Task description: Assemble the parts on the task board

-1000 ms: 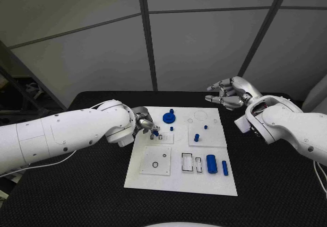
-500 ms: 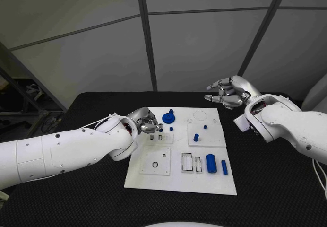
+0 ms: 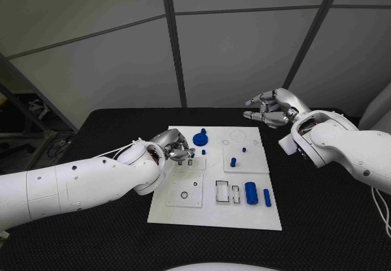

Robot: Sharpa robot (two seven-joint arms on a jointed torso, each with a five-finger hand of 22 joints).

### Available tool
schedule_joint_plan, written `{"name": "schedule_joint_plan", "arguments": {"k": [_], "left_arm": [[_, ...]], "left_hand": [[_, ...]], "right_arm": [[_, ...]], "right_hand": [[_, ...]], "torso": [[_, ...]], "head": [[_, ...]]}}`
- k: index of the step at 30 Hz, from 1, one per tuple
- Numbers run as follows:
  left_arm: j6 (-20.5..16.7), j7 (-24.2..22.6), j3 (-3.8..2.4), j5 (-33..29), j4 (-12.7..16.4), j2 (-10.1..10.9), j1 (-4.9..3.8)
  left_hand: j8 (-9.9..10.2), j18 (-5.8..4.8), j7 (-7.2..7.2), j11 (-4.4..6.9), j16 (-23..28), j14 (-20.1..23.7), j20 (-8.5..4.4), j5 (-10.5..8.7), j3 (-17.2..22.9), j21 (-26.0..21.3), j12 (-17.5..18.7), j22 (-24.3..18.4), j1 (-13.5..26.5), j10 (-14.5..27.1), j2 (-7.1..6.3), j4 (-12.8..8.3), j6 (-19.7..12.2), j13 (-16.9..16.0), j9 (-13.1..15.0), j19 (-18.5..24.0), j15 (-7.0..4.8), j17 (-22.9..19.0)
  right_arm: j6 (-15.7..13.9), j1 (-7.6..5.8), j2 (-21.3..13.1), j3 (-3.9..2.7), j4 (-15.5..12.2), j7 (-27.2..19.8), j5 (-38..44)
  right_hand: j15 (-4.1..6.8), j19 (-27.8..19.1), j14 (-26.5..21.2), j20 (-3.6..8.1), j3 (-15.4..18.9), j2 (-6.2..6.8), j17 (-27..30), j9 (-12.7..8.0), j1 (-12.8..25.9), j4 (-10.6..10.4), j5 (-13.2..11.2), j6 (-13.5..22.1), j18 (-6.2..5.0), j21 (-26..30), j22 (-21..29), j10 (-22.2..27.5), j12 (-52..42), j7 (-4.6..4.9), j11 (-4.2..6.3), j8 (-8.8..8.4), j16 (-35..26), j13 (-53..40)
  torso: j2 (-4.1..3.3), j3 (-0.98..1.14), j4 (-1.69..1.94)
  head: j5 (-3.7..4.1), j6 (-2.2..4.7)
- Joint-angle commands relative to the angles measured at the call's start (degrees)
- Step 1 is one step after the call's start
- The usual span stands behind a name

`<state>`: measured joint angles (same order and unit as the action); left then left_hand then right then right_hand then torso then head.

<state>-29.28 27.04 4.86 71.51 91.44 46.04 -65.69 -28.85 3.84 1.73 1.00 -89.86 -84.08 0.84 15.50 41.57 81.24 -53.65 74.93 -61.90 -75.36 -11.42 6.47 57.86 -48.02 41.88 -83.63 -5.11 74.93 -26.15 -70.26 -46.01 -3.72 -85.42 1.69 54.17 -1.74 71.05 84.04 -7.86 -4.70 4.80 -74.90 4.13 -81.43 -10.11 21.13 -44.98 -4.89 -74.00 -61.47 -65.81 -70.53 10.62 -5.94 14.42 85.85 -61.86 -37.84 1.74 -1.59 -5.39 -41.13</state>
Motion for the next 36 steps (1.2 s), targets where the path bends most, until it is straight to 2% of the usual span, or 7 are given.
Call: {"name": "schedule_joint_plan", "arguments": {"k": [1,6,10,15,36], "left_arm": [[-0.03,0.7,-0.03,3.0,-0.68,-0.28,0.2],[0.59,0.92,-0.03,3.38,-1.54,-0.75,0.53],[1.31,1.09,-0.04,3.47,-2.01,-1.1,0.68],[1.96,1.24,-0.04,3.51,-2.6,-1.49,0.86],[4.74,1.56,-0.03,3.52,-3.46,-2.2,0.94]], "left_hand": [[-0.32,-1.11,0.0,1.55,-0.14,-5.92,0.12,0.31,9.44,0.25,-0.39,5.79,-0.2,-2.15,-0.6,-9.08,0.43,-0.11,0.09,-0.49,-0.43,15.07],[-0.35,-1.15,-0.02,1.56,-0.14,-5.92,0.1,0.38,9.45,0.37,-0.48,5.92,-0.21,-2.23,-0.64,-9.08,0.46,-0.2,0.09,-0.58,-0.44,15.07],[-0.37,-1.17,-0.03,1.58,-0.14,-5.92,0.1,0.43,9.44,0.45,-0.56,6.01,-0.21,-2.29,-0.67,-9.07,0.49,-0.28,0.09,-0.63,-0.45,15.07],[-0.39,-1.19,-0.04,1.58,-0.14,-5.92,0.09,0.46,9.43,0.49,-0.61,6.05,-0.21,-2.33,-0.69,-9.07,0.51,-0.32,0.09,-0.67,-0.45,15.07],[-0.45,-1.2,-0.08,1.62,-0.14,-5.92,0.07,0.54,9.37,0.55,-0.75,6.13,-0.19,-2.48,-0.83,-9.07,0.57,-0.44,0.08,-0.72,-0.48,15.07]], "right_arm": [[0.04,-0.08,0.1,-0.03,0.04,-0.52,0.64],[0.06,-0.07,0.19,-0.03,0.14,-0.57,0.82],[0.09,-0.07,0.22,-0.03,0.17,-0.58,0.94],[0.11,-0.07,0.23,-0.03,0.17,-0.57,1.03],[0.19,-0.07,0.41,-0.03,0.24,-0.57,1.11]], "right_hand": [[0.34,-0.29,3.71,0.22,0.1,-0.01,-6.41,-0.09,0.77,-0.34,0.25,-0.38,-1.12,0.33,0.01,-0.13,0.1,0.09,0.17,0.27,-0.3,-0.03],[0.35,-0.29,3.72,0.23,0.16,-0.05,-6.43,-0.09,0.91,-0.47,0.28,-0.4,-1.12,0.36,0.03,-0.18,0.07,0.08,0.18,0.32,-0.3,-0.04],[0.35,-0.29,3.72,0.23,0.16,-0.05,-6.43,-0.09,0.91,-0.47,0.28,-0.4,-1.12,0.36,0.03,-0.18,0.07,0.08,0.18,0.32,-0.3,-0.04],[0.35,-0.29,3.72,0.23,0.16,-0.05,-6.43,-0.09,0.91,-0.47,0.28,-0.4,-1.12,0.36,0.03,-0.18,0.07,0.08,0.18,0.32,-0.3,-0.04],[0.36,-0.27,3.72,0.24,0.17,-0.14,-6.42,-0.1,1.0,-0.58,0.35,-0.4,-1.12,0.37,0.04,-0.16,0.09,0.07,0.19,0.36,-0.31,0.0]], "torso": [[-0.02,0.04,0.03],[0.03,-0.02,0.01],[0.02,0.06,-0.08],[0.01,0.05,0.03],[0.0,0.07,-0.02]], "head": [[0.03,-0.16],[0.1,-0.27],[0.09,-0.36],[0.26,-0.46],[0.39,-0.86]]}}
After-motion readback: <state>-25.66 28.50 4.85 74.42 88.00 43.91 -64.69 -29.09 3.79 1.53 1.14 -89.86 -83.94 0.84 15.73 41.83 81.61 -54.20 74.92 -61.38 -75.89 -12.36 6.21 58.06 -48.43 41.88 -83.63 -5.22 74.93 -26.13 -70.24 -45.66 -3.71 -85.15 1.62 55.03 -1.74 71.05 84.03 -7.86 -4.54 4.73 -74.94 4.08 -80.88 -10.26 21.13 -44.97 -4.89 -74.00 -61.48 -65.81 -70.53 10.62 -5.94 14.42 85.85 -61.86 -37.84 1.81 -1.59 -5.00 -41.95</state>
